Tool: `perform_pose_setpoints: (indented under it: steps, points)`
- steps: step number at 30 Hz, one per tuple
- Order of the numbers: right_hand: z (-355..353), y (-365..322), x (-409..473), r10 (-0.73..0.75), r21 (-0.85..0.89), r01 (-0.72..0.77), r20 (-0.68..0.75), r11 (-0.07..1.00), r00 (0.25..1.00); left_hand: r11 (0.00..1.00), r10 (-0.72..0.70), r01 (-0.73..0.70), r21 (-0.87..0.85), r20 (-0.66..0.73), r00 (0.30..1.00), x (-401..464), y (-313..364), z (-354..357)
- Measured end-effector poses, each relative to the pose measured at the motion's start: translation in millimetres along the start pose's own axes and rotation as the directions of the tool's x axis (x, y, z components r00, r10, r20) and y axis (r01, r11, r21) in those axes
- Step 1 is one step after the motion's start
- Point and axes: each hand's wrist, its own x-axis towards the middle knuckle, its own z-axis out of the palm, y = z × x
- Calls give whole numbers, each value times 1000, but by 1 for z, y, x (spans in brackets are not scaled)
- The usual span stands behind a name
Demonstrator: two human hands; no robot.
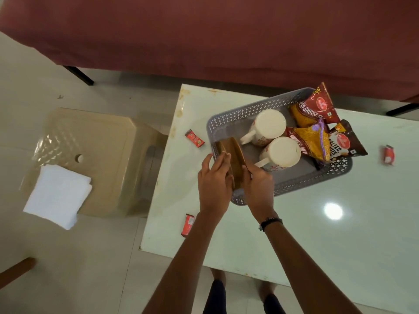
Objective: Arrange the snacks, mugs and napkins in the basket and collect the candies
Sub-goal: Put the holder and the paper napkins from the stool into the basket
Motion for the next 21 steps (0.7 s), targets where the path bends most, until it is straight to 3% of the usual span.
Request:
perform_pose_setpoints:
  steps: [4, 9, 14, 18, 21]
  points:
    - [-4, -5, 4, -106, -20, 106, -42, 994, 993, 999, 25, -26, 23, 43, 999, 5, 0, -4]
    - [-3, -10, 1, -56, -75, 54, -23, 996, 998, 999, 35, -38, 20, 105, 994, 5, -4, -8]
    - [-6, -42, -8, -137, -90, 125, -140, 988, 981, 979, -97, 70, -193, -138, 986, -5, -17, -32]
    - [17, -89, -19, -234, 39, 237, -71, 971, 970, 956, -215, 148, -252, -264, 940, -25, -68, -65]
    - [51, -125, -34, -317, 111, 308, 71, 945, 946, 944, -298, 236, -231, -289, 910, -44, -117, -87]
